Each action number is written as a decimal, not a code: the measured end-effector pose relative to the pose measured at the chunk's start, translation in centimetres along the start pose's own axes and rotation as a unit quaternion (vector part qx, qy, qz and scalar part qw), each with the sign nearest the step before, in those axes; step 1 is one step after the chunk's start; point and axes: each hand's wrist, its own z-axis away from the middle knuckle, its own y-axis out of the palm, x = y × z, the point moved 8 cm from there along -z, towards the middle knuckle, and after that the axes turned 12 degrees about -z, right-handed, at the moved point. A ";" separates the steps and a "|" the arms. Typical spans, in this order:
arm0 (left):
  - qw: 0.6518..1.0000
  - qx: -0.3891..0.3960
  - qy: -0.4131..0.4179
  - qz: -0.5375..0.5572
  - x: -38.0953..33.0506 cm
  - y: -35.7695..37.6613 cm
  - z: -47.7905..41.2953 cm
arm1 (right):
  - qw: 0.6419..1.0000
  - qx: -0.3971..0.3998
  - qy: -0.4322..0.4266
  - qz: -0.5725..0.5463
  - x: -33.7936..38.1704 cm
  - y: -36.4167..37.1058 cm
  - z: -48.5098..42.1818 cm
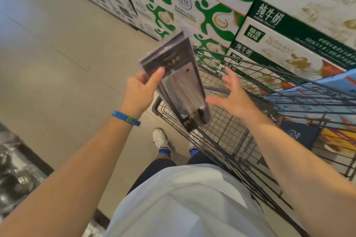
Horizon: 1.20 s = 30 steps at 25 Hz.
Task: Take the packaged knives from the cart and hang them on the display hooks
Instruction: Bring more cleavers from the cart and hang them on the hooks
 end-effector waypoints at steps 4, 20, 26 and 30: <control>0.979 -0.026 -0.093 0.179 -2.7 -1.6 -0.3 | 0.995 0.094 -0.029 0.018 3.4 4.2 -0.2; 0.982 -0.129 -0.098 0.092 2.1 -4.1 4.3 | 0.936 -0.224 -0.085 -0.259 1.7 -2.2 5.7; 0.996 -0.069 0.013 0.062 -4.2 -4.5 3.0 | 0.906 -0.333 -0.124 -0.229 3.0 -6.1 11.6; 0.993 0.045 0.064 0.091 -8.8 -1.4 3.7 | 0.877 -0.404 -0.121 -0.230 3.4 -7.2 16.7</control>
